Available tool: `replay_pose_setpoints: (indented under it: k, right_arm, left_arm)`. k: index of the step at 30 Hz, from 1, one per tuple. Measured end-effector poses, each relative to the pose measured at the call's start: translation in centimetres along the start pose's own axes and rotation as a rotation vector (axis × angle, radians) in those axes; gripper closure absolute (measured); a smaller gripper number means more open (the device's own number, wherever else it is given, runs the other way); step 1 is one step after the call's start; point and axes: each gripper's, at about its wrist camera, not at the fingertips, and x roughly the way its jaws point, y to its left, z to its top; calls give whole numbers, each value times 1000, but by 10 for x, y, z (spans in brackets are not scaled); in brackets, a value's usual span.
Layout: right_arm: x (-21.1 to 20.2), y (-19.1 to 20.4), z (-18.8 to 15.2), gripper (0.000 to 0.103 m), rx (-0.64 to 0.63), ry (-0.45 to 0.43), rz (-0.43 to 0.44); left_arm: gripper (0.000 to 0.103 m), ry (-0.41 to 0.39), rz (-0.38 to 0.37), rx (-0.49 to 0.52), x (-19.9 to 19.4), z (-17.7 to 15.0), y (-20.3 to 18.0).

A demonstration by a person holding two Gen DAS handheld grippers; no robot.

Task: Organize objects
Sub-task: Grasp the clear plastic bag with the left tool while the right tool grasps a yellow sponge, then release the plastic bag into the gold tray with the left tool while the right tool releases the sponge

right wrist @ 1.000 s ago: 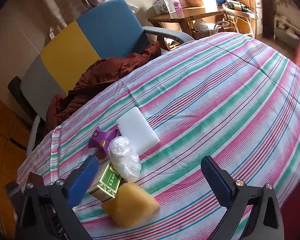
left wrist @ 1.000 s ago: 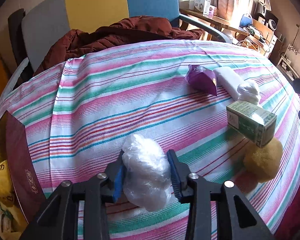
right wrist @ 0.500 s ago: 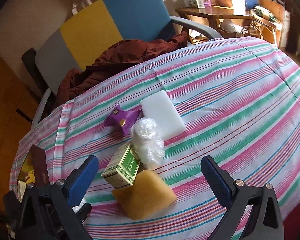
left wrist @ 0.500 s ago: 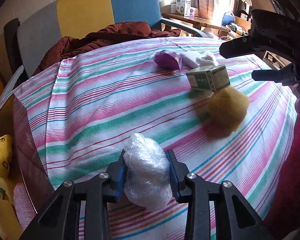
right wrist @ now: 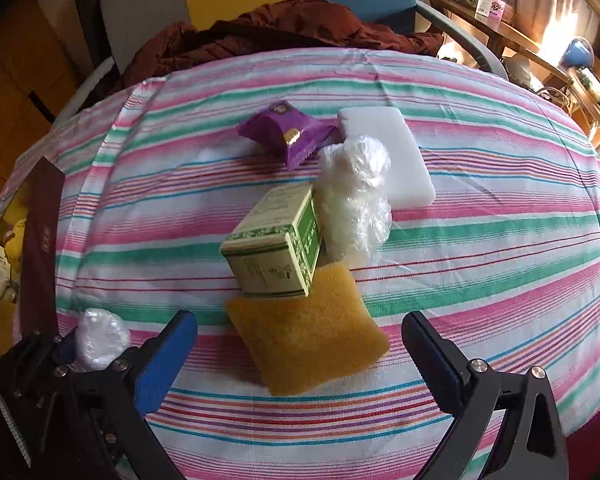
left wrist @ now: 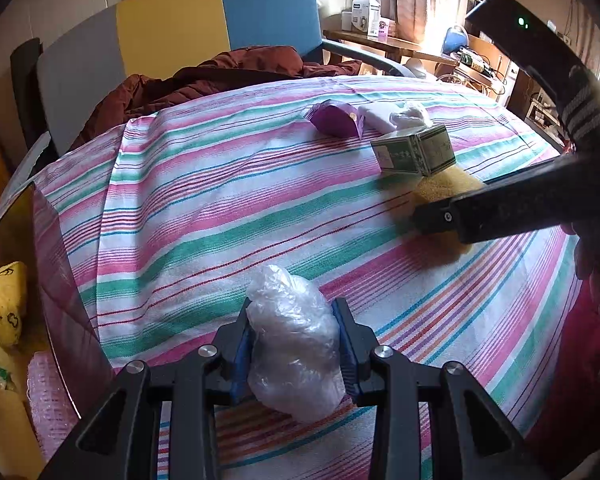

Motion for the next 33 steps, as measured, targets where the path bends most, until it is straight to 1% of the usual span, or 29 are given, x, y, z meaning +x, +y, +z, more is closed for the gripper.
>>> replay_pose_setpoints:
  k: [1, 2, 3, 4, 5, 7, 9, 10, 12, 15, 19, 25, 29, 33]
  right_arm:
    - [4, 1, -1, 22, -12, 20, -10]
    - [8, 2, -3, 29, -26, 37, -22]
    - [8, 4, -4, 32, -43, 36, -49]
    - [7, 4, -5, 33, -47, 32, -41]
    - [5, 4, -5, 35, -45, 26, 0]
    - [-3, 11, -5, 36, -68, 3, 127]
    - [-10, 24, -8, 36, -126, -12, 214]
    - [-11, 30, -10, 36, -153, -5, 248]
    - [-10, 41, -14, 36, -205, 13, 273]
    - [-7, 50, -19, 35, -250, 27, 283]
    - [-10, 65, -23, 35, -298, 15, 278]
    - [-7, 80, -30, 34, -365, -6, 213]
    - [-9, 79, -27, 34, -349, -34, 180]
    - [-20, 80, -20, 34, -300, -72, 189]
  left_arm:
    - [67, 3, -3, -11, -2, -1, 2]
    - [67, 5, -3, -16, -3, -2, 3]
    - [67, 8, -4, -22, -5, -4, 4]
    - [67, 10, -11, -30, -8, -7, 5]
    - [67, 12, -23, -39, -12, -9, 6]
    - [67, 2, -34, -49, -23, -15, 8]
    - [67, -4, -45, -61, -34, -21, 11]
    - [67, -8, -51, -70, -40, -24, 12]
    - [67, -19, -57, -80, -50, -27, 14]
    - [67, -45, -68, -106, -69, -33, 20]
    - [67, -88, -80, -135, -93, -37, 28]
    - [67, -137, -58, -200, -122, -44, 57]
    - [67, -156, -27, -257, -136, -53, 82]
    - [67, -166, 4, -320, -146, -66, 111]
